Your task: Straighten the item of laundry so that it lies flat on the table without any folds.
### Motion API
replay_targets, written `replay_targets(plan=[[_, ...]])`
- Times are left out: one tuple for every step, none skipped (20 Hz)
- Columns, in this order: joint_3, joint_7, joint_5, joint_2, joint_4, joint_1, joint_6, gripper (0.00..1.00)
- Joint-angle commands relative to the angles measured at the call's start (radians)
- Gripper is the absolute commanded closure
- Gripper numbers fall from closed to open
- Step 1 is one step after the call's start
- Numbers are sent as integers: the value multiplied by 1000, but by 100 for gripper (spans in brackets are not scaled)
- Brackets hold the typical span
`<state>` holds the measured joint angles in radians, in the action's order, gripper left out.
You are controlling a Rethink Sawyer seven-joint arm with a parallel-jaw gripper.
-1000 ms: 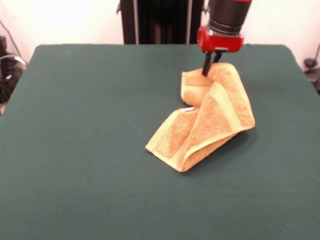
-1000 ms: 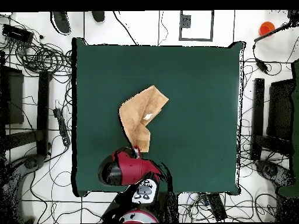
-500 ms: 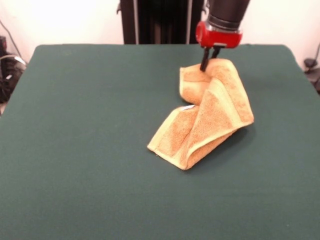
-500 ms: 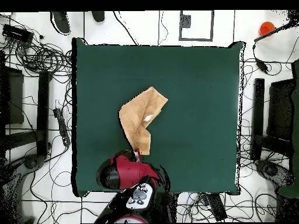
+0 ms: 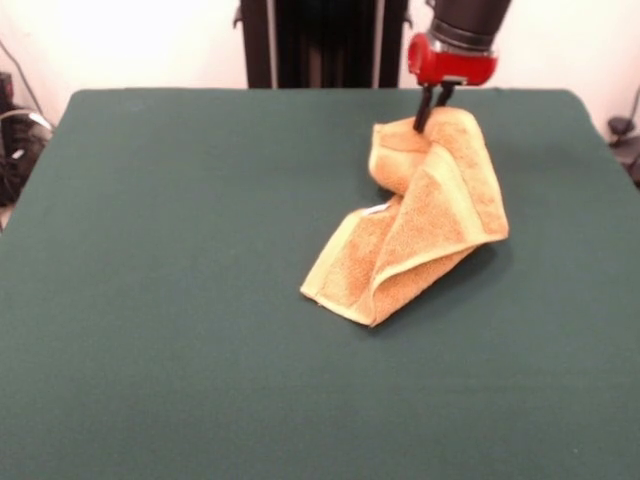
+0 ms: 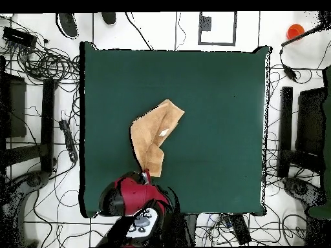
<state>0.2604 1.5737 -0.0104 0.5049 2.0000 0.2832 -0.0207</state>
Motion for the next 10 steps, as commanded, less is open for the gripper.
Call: replay_targets(plan=[[-15,277,-78,-7,68,49,-17,100],[-14,280,-82,-7,71,52,-14,100],[-13,280,-84,-8,70,54,-14,100],[-11,278,-86,-7,69,56,-17,100],[-10,277,-88,-7,69,58,-19,100],[-9,276,-90,-7,69,60,-18,100],[-8,275,-93,-10,67,60,-19,100],[-4,275,-96,-10,66,65,-23,100],[-1,275,-100,-9,65,69,-27,100],[3,277,-105,-7,66,74,-32,100]])
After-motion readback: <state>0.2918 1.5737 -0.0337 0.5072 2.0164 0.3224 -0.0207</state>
